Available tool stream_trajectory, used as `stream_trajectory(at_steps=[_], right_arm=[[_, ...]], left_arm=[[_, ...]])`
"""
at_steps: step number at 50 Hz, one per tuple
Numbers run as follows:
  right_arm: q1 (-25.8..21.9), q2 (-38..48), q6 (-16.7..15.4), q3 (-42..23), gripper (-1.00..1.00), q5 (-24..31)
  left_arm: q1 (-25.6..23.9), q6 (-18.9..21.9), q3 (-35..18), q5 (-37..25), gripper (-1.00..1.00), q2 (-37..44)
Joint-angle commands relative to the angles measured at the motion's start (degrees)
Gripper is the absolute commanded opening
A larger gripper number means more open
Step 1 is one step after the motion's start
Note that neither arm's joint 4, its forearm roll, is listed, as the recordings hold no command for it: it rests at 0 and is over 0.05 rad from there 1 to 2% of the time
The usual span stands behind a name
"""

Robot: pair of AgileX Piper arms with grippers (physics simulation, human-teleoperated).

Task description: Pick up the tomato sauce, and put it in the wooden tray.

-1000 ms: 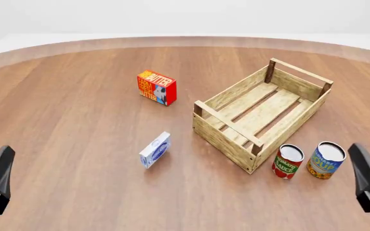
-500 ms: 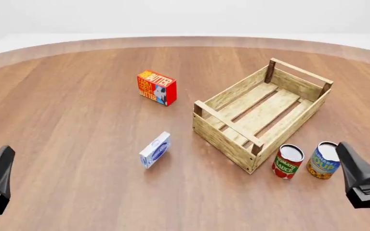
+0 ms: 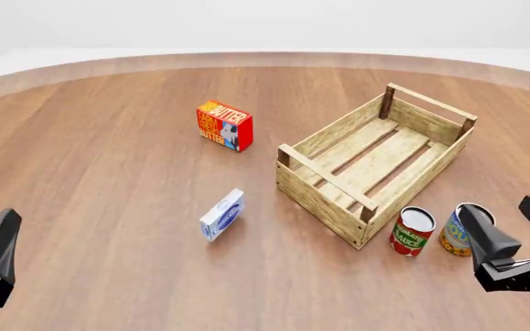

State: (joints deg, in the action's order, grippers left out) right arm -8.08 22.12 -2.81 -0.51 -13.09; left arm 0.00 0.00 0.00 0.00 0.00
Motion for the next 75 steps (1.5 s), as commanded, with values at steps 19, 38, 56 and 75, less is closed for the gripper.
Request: stream_trajectory(at_steps=[19,38,56,75], right_arm=[[-1.6,8.3,-0.2,0.2,1.00,-5.9],[-1.5,16.7,0.3,0.5,1.00,-12.2],[-1.9,22.7,0.6,0.5,1.00,-16.2],[-1.7,27.9,0.8,0.5,1.00,-19.9]], left_arm=[[0.0,0.0,0.0,0.0,1.00,0.0],[0.0,0.0,0.0,0.0,1.00,0.0],[0.0,0.0,0.0,0.0,1.00,0.0],[0.0,0.0,0.0,0.0,1.00,0.0]])
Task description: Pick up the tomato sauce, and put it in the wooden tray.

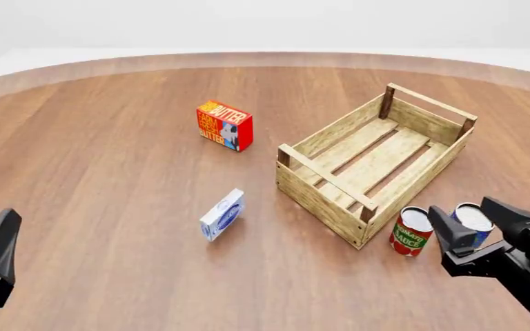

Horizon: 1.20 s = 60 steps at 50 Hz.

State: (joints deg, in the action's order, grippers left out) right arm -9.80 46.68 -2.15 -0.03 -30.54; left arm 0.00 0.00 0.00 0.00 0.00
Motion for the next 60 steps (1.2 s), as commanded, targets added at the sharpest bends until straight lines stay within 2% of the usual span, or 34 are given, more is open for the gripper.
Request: stream_trajectory(at_steps=[1,30,41,49,60], right_arm=[[0.1,3.8,0.2,0.0,1.00,-2.9],[0.4,17.2,1.3,0.0,1.00,-13.3],[0.4,27.5,1.9,0.0,1.00,-22.1],[0.2,28.8,2.1,0.0,1.00,-23.0],[-0.1,35.3,2.5,0.0,1.00,-28.5]], left_arm=[[0.0,0.0,0.0,0.0,1.00,0.0],[0.0,0.0,0.0,0.0,1.00,0.0],[0.0,0.0,0.0,0.0,1.00,0.0],[0.0,0.0,0.0,0.0,1.00,0.0],[0.0,0.0,0.0,0.0,1.00,0.0]])
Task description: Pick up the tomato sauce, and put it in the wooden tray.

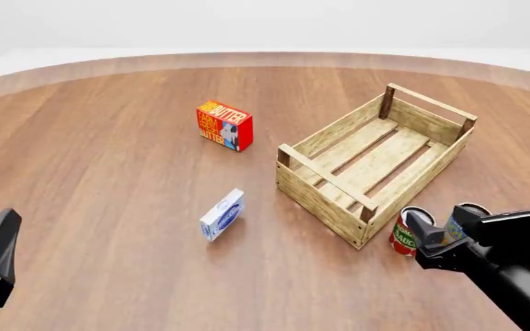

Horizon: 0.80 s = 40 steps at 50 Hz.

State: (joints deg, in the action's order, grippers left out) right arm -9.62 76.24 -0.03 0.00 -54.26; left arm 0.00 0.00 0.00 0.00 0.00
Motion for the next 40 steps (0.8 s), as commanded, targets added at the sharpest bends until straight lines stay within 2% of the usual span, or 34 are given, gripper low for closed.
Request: stream_trajectory(at_steps=[1,12,26,40], right_arm=[[-0.3,6.2,0.4,0.0,1.00,-5.2],[-0.2,13.0,0.8,0.0,1.00,-11.0],[0.0,17.4,0.9,0.0,1.00,-14.8],[-0.1,18.8,1.1,0.0,1.00,-15.5]], left_arm=[[0.0,0.0,0.0,0.0,1.00,0.0],[0.0,0.0,0.0,0.0,1.00,0.0],[0.0,0.0,0.0,0.0,1.00,0.0],[0.0,0.0,0.0,0.0,1.00,0.0]])
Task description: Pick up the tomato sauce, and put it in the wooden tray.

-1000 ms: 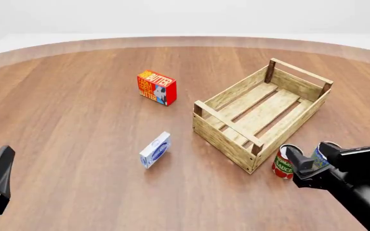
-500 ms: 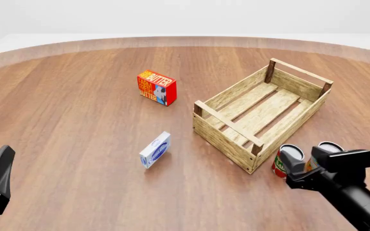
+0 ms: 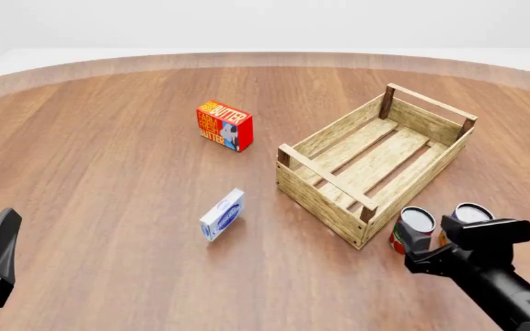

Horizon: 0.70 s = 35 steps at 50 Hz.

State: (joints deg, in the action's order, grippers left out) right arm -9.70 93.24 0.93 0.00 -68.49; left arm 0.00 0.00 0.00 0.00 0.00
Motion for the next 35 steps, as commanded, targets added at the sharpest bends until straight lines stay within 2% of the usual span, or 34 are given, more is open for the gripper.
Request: stream_trajectory(at_steps=[1,35], right_arm=[[0.0,1.8,0.2,0.0,1.00,-1.3],[0.1,3.2,0.5,-0.1,1.00,-1.4]], left_arm=[[0.0,0.0,0.0,0.0,1.00,0.0],[0.0,0.0,0.0,0.0,1.00,0.0]])
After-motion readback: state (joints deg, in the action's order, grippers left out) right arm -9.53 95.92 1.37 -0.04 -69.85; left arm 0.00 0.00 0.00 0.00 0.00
